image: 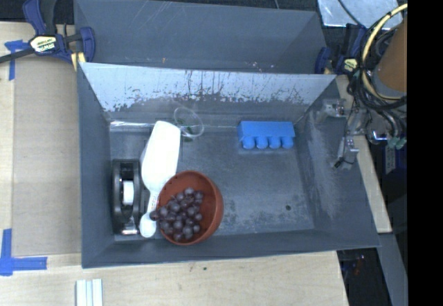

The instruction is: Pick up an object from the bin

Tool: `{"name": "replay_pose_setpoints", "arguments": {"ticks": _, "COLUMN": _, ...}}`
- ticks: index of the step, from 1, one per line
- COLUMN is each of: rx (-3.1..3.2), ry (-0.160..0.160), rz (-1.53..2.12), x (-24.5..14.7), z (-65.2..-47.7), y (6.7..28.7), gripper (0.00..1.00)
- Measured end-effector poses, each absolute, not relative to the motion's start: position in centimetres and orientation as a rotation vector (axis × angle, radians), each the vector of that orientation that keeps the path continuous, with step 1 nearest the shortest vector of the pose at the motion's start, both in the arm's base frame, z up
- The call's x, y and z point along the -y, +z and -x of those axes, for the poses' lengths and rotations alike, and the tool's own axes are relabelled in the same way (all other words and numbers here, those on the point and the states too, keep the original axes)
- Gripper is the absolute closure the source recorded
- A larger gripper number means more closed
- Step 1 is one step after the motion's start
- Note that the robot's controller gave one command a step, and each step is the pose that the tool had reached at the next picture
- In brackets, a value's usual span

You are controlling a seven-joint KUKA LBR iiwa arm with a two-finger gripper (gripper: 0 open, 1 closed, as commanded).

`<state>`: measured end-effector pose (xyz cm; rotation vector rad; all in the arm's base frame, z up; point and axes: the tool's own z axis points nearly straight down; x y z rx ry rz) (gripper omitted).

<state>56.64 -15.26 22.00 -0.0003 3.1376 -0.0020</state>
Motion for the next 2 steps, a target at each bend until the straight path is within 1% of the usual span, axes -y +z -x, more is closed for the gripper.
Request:
{"name": "replay_pose_setpoints", "arguments": {"ticks": 1, "rx": -3.145, "ry": 0.0, "rz": -0.122, "x": 12.4, "z": -62.7, "y": 7.0, "gripper": 0.0}}
{"name": "replay_pose_setpoints", "arguments": {"ticks": 2, "rx": -3.118, "ry": -0.009, "rz": -0.125, "x": 13.0, "z": -62.3, "y": 15.1, "gripper": 0.0}}
